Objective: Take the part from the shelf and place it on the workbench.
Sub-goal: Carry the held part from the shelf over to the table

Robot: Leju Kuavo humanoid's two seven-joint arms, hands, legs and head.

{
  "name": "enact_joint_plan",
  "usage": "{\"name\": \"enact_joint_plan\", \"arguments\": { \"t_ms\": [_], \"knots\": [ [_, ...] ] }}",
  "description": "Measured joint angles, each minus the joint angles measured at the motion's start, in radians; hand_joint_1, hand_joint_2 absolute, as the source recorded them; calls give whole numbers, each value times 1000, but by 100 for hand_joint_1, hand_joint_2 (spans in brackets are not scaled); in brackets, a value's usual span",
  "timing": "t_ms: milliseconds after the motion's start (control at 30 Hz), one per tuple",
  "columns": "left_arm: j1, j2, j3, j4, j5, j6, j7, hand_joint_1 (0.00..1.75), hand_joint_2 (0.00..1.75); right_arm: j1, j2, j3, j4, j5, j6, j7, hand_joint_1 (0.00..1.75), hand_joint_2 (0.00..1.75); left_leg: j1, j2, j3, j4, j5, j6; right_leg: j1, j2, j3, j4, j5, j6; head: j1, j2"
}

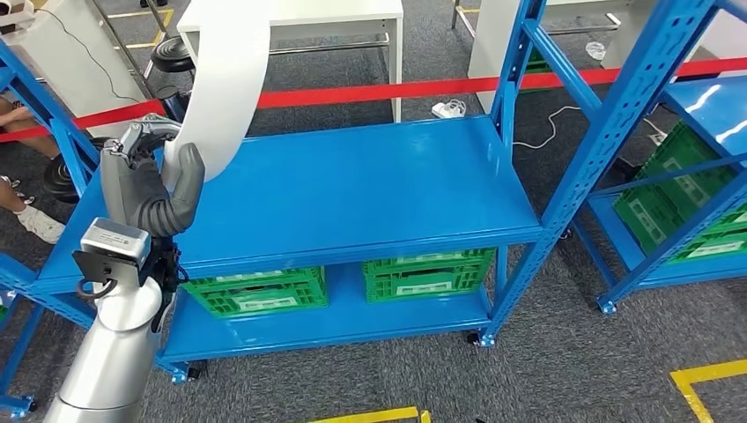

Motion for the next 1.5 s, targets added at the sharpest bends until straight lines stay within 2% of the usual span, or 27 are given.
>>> {"name": "enact_joint_plan", "arguments": {
  "t_ms": [33,67,100,200,267,333,367,433,500,533,600,667,733,767,867,933,1000,1033,1067,1100,1133,1200,1267,1367,1400,1433,1500],
  "knots": [
    [5,0,0,0,-2,-2,0,175,175,0,0,0,0,3,0,0,0,0,0,0,-3,38,-16,-1,1,0,-10,0,7,0,0,0],
    [8,1,0,0,-6,-4,1,175,175,0,0,0,0,5,0,0,0,0,0,0,11,40,-11,1,2,0,-19,1,15,0,0,0],
    [10,1,0,0,-9,-5,1,175,175,0,0,0,0,8,0,0,0,0,-1,0,43,5,9,4,3,0,-28,1,22,1,0,0],
    [11,1,0,-7,-15,-6,1,175,175,0,1,0,0,14,0,0,0,0,-8,-1,179,-189,56,22,4,0,-43,0,43,12,1,0],
    [11,1,1,-15,-16,-10,0,175,175,0,1,0,0,16,-1,0,0,0,-15,-1,203,-237,56,30,3,-1,-43,-4,56,24,0,0],
    [12,1,2,-17,-13,-19,-1,175,175,0,1,0,0,16,-2,0,0,0,-16,1,192,-243,71,44,1,0,-44,-8,64,37,-3,0],
    [13,1,2,-18,-11,-22,0,175,175,1,2,0,0,16,-3,-1,0,0,-14,2,187,-245,81,53,1,0,-49,1,52,43,-2,0],
    [14,0,2,-19,-9,-24,-1,175,175,1,2,0,0,16,-3,0,0,0,-10,6,170,-249,103,67,0,0,-76,71,-24,52,1,0],
    [18,0,2,-19,-8,-23,0,175,175,1,2,0,0,17,-3,0,0,0,-10,7,143,-247,124,73,1,0,-111,195,-112,60,3,0],
    [22,1,2,-19,-8,-21,1,175,175,1,2,0,0,19,-3,0,0,0,-11,7,129,-245,133,73,1,0,-119,246,-132,62,3,0],
    [28,4,3,-19,-6,-17,1,175,175,1,2,0,0,23,-3,0,0,0,-11,7,101,-237,150,70,2,0,-87,251,-109,62,3,0],
    [31,8,6,-21,-1,-15,2,175,175,-1,2,0,0,27,-3,0,0,0,-11,7,76,-226,162,63,2,-1,6,130,-71,56,3,0],
    [32,14,10,-25,4,-15,1,175,175,-2,2,1,0,29,-3,0,0,0,-13,7,61,-217,173,53,6,0,77,22,-68,43,3,0],
    [33,16,11,-27,5,-14,0,175,175,-3,2,1,0,30,-3,-1,0,0,-13,7,58,-215,179,47,9,1,88,-1,-73,35,3,0],
    [41,23,14,-32,3,-14,0,175,175,-3,2,2,0,33,-3,-3,0,0,-12,6,49,-214,185,28,8,-1,76,-10,-52,13,4,0],
    [44,28,18,-33,-2,-14,1,175,175,-4,2,3,0,38,-3,-3,0,0,-7,5,23,-160,122,14,4,-5,57,-15,-30,1,2,0],
    [45,31,22,-32,-4,-14,1,175,175,-4,2,4,0,43,-3,-3,0,0,-3,5,-12,-41,29,3,4,-6,29,-15,-8,-3,0,0],
    [46,32,23,-31,-5,-15,1,175,175,-4,1,4,0,45,-3,-3,0,0,-1,5,-22,16,5,-1,4,-6,14,-14,3,-2,-1,0],
    [47,33,25,-30,-5,-16,2,175,175,-4,1,5,0,46,-3,-3,0,0,1,5,-19,49,4,-4,4,-7,-1,-14,14,0,-1,0],
    [48,34,27,-29,-5,-17,2,175,175,-4,1,6,0,47,-3,-3,0,0,2,5,0,50,23,-5,4,-7,-16,-13,25,2,-1,0],
    [48,35,29,-28,-6,-19,2,175,175,-4,1,6,0,47,-3,-3,0,0,4,5,37,16,50,-5,3,-7,-29,-13,36,5,-1,0],
    [49,35,33,-30,-9,-20,1,175,175,-4,1,8,0,48,-3,-3,0,0,3,3,144,-122,69,-1,3,-6,-49,-11,56,15,-1,0],
    [50,35,35,-34,-13,-20,0,175,175,-5,1,8,0,49,-3,-3,0,0,-1,-1,210,-223,50,13,3,-5,-55,-12,74,28,-1,0],
    [51,34,37,-35,-14,-25,0,175,175,-4,1,9,0,49,-3,-4,0,0,-5,0,199,-241,62,45,2,-4,-59,-18,90,49,-3,0],
    [50,34,37,-35,-14,-27,1,175,175,-3,1,9,0,49,-3,-5,0,0,-5,2,190,-243,73,57,1,-3,-66,-5,70,54,-2,0],
    [50,33,37,-34,-14,-30,1,175,175,-3,1,9,0,49,-3,-6,0,0,-4,4,180,-245,86,66,0,-3,-78,28,32,57,-2,0],
    [51,32,38,-33,-14,-32,2,175,175,-4,0,9,0,48,-3,-6,0,0,-5,5,152,-243,110,75,1,-3,-112,145,-72,60,-1,0]
  ]
}}
